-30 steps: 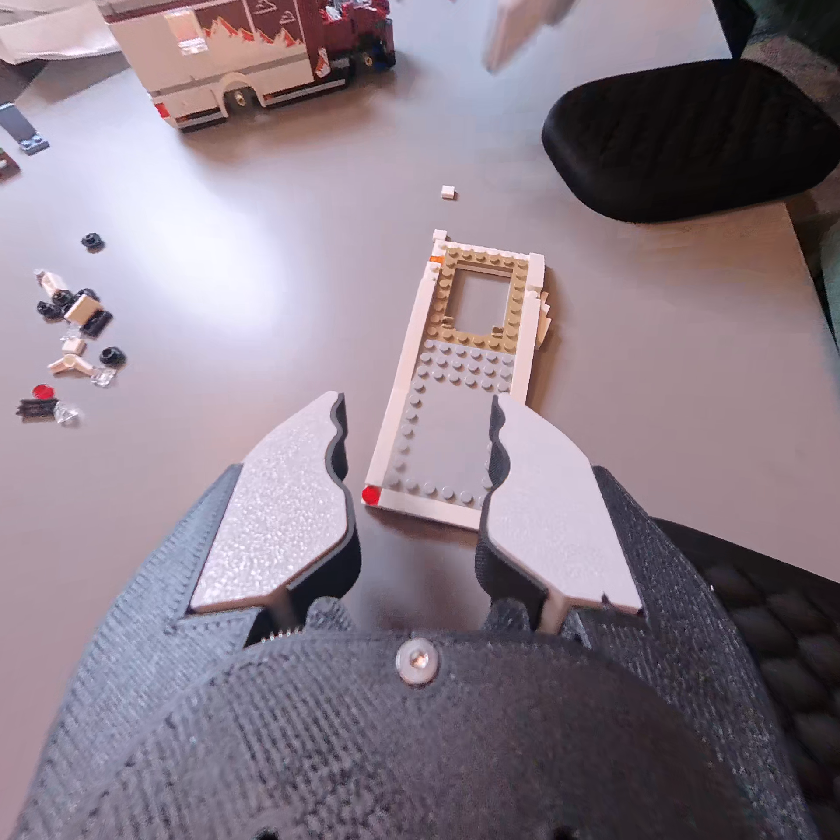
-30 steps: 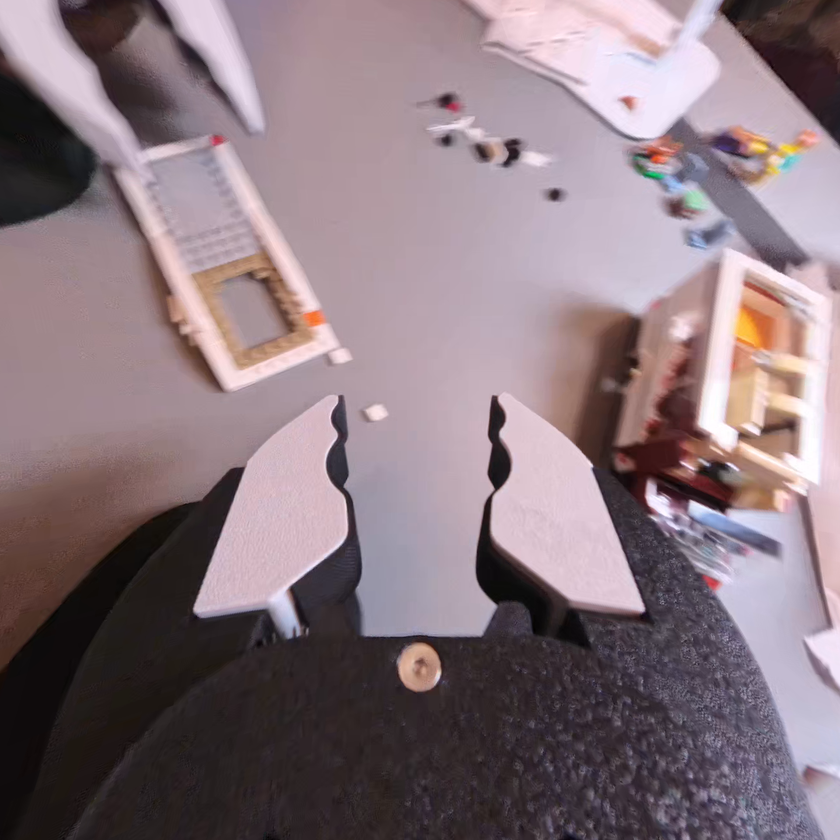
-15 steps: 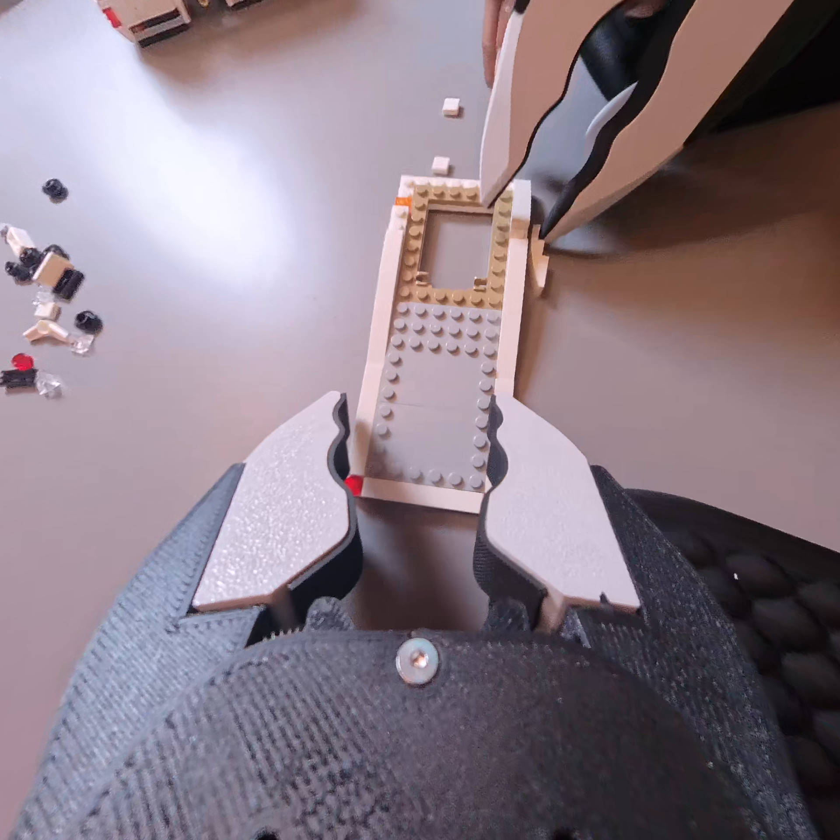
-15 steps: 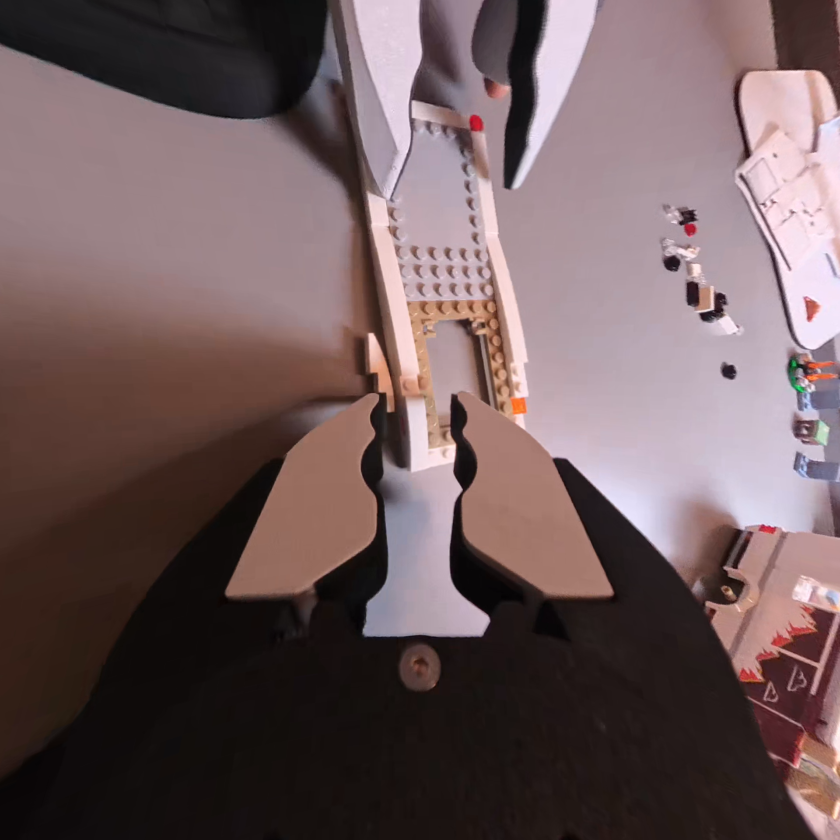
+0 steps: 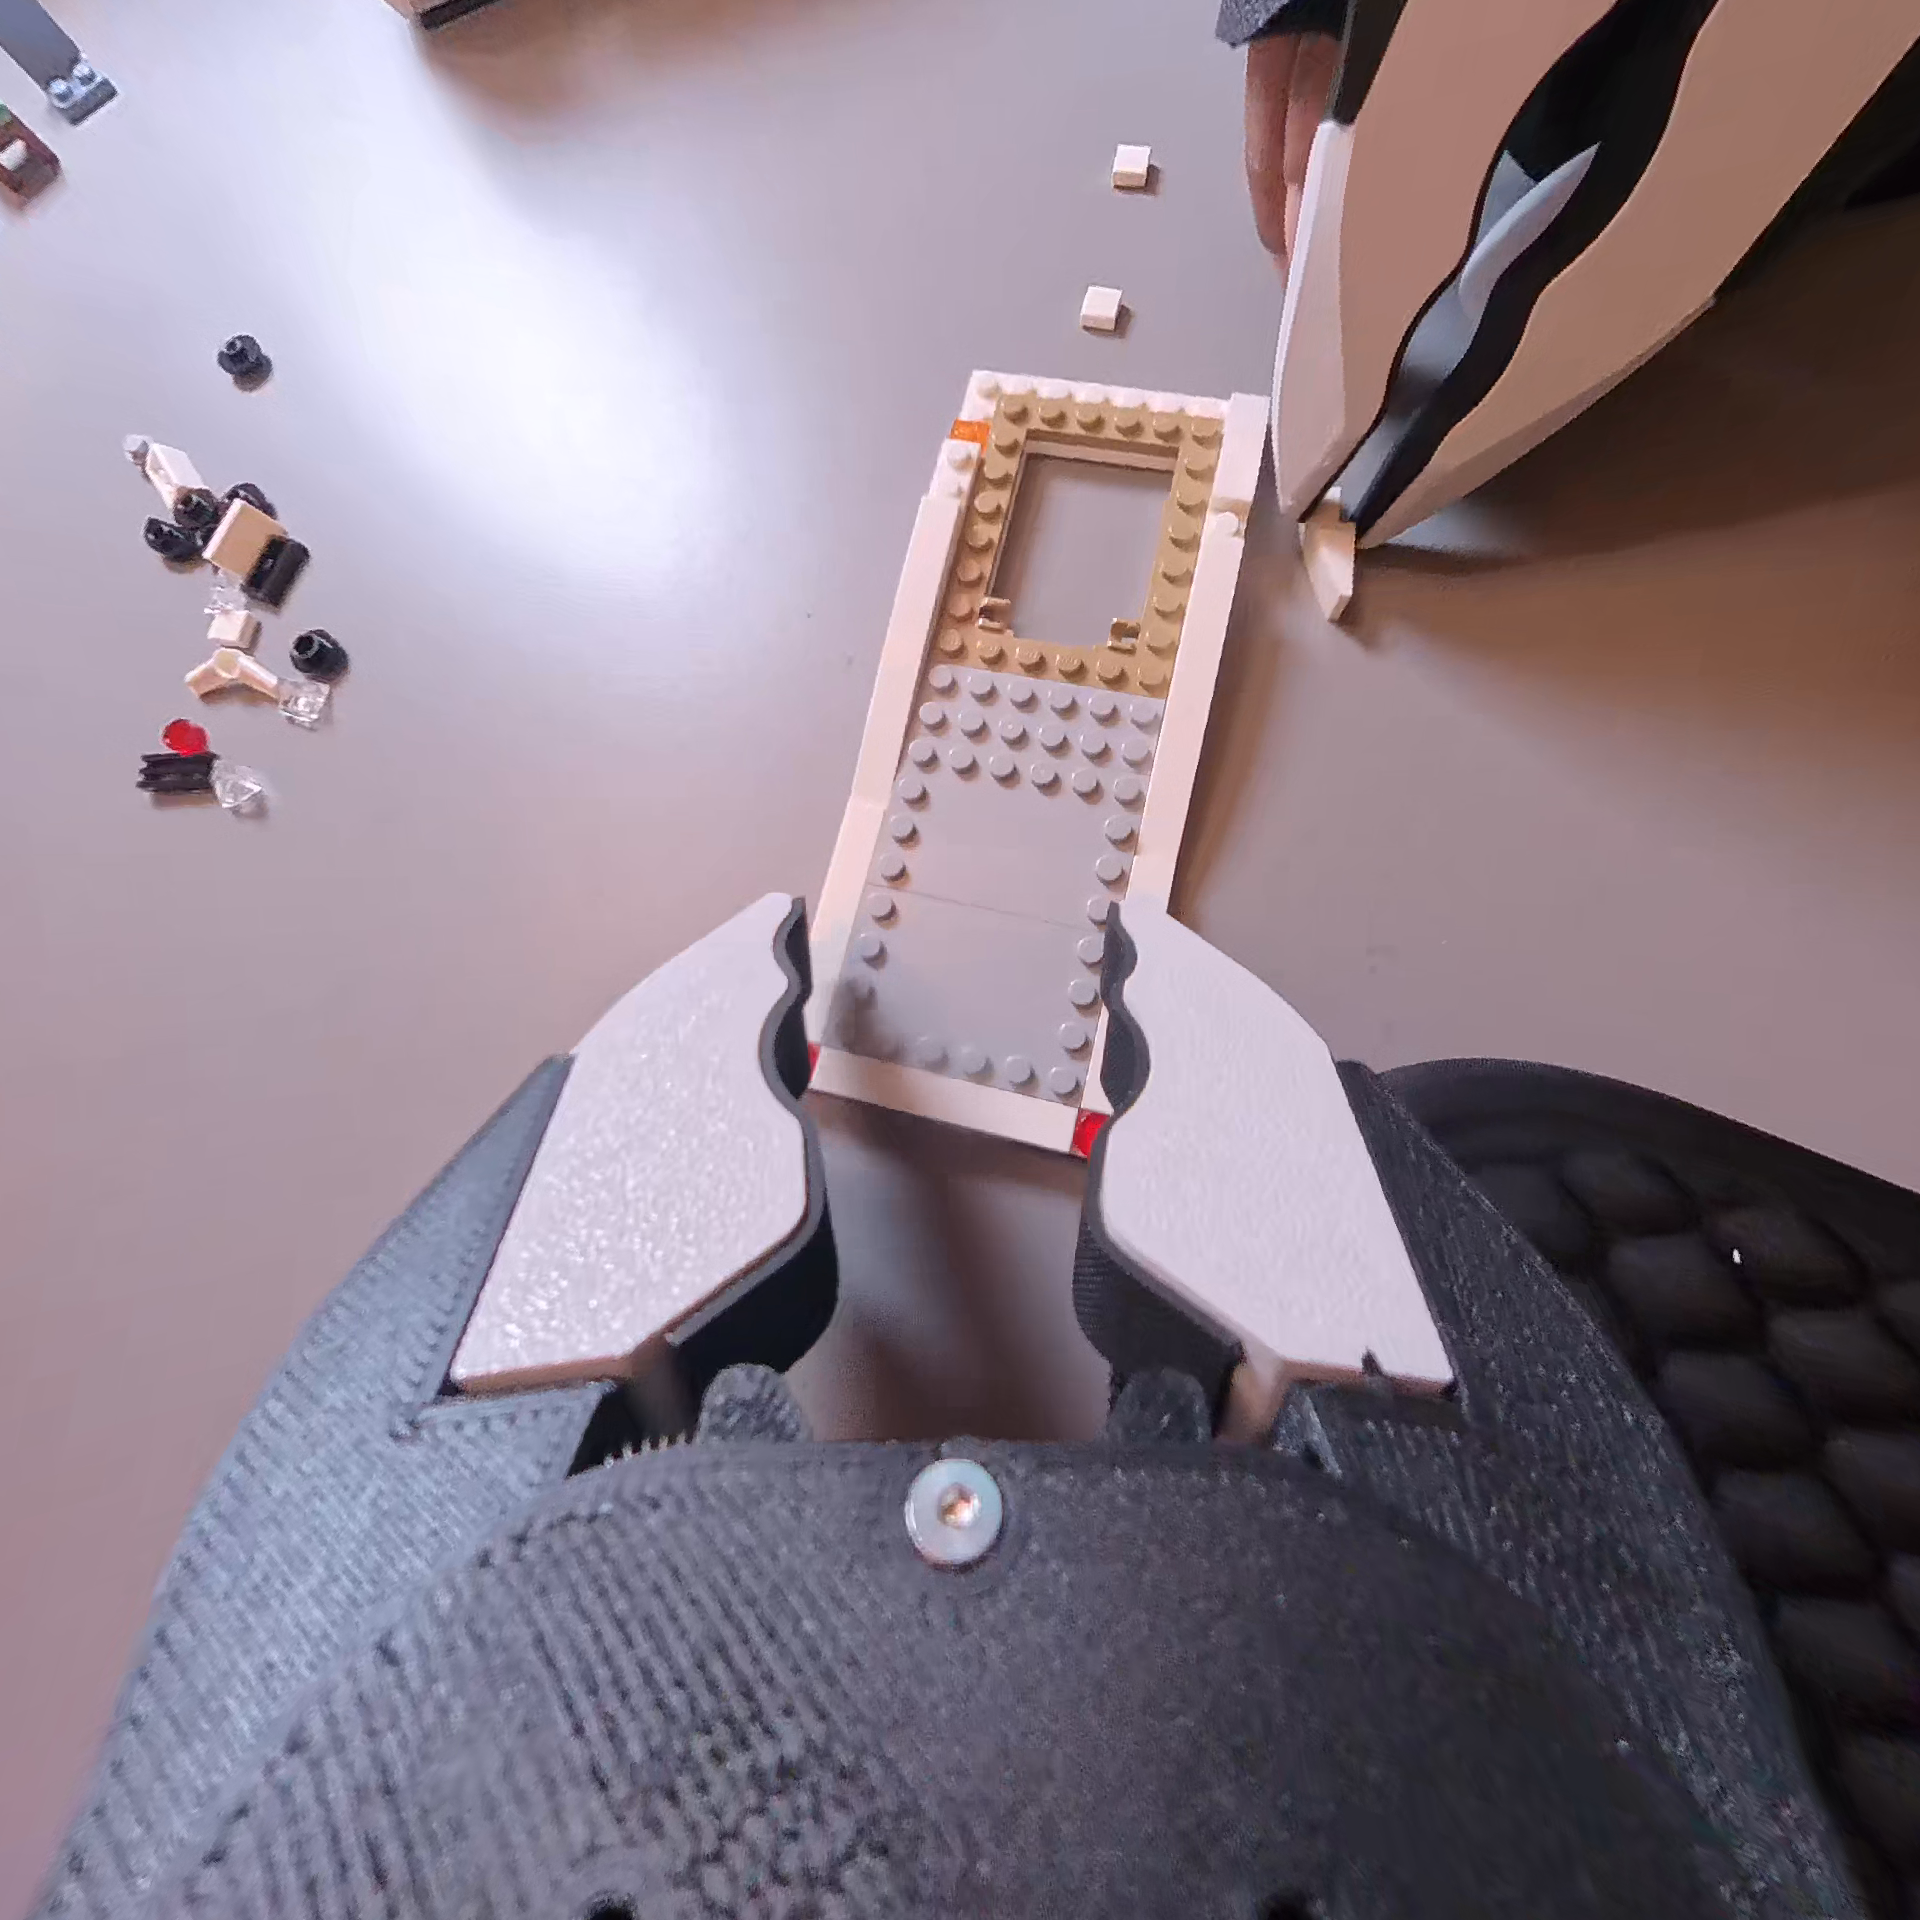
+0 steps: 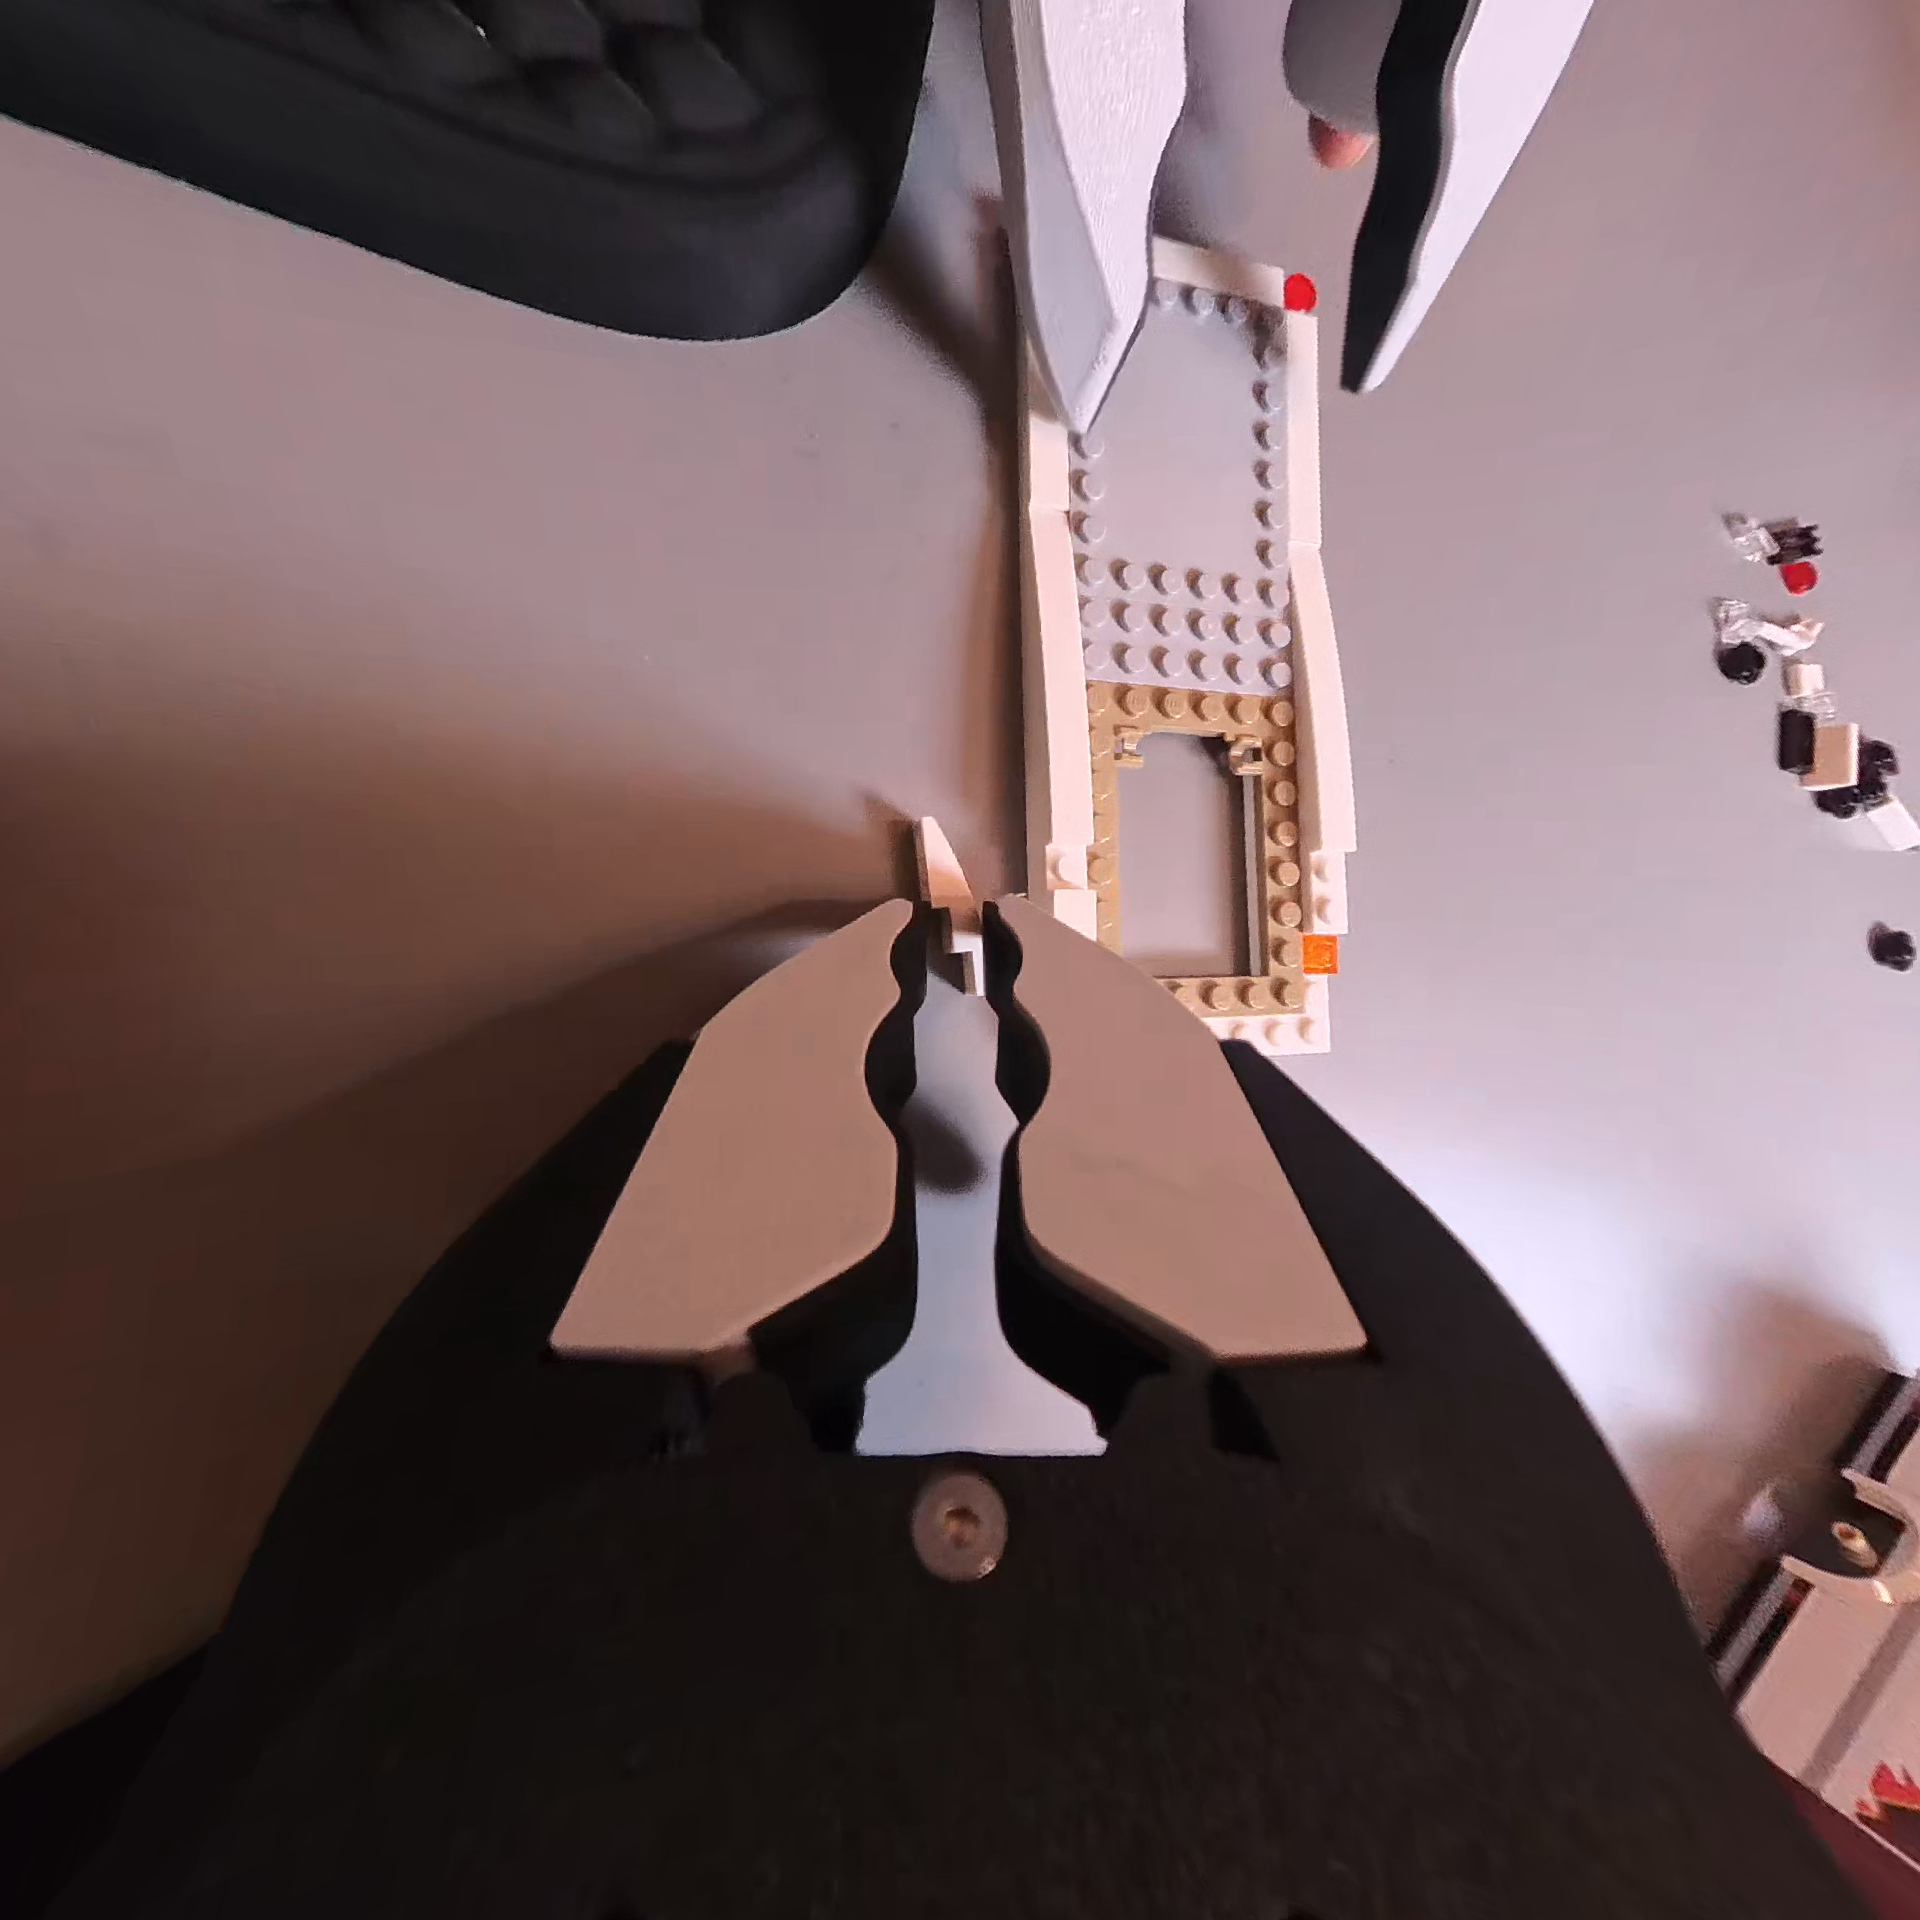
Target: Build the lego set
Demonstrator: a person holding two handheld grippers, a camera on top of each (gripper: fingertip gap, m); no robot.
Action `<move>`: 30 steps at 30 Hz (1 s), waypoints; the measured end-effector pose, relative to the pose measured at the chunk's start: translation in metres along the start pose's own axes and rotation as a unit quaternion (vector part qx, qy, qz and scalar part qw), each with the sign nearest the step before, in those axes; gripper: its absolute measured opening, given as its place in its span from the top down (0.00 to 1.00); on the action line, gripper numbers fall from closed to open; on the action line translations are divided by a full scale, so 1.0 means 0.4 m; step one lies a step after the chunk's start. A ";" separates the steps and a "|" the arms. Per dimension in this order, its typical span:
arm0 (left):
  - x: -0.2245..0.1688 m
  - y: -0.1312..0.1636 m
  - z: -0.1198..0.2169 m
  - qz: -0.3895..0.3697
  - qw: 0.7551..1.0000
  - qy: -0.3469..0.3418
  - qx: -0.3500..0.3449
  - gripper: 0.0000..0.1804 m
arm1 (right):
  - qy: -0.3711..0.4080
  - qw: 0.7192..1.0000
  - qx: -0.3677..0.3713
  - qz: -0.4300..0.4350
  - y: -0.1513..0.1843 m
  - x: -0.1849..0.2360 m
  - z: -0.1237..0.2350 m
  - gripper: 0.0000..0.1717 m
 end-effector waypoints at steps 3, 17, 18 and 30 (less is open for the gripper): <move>-0.003 -0.021 0.020 -0.005 0.999 0.005 -0.036 0.73 | -0.006 1.000 -0.017 -0.007 0.001 -0.002 0.010 0.96; -0.108 -0.175 0.021 0.149 0.938 0.209 -0.234 0.87 | 0.221 0.957 -0.147 0.116 -0.080 -0.036 0.099 0.97; -0.104 -0.173 0.016 0.154 0.939 0.200 -0.233 0.90 | 0.230 0.954 -0.144 0.126 -0.081 -0.035 0.099 0.97; -0.095 -0.167 0.010 0.160 0.943 0.189 -0.223 0.95 | 0.264 0.939 -0.161 0.151 -0.097 -0.025 0.115 0.96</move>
Point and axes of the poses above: each gripper's, where its closed fingertips meet, z back along the fingers, y out of its underside, x = y × z across the jaws, the point moved 5 cm from there along z, back along the fingers, and after that the axes turned 3 degrees about x, right-handed, at the moved point
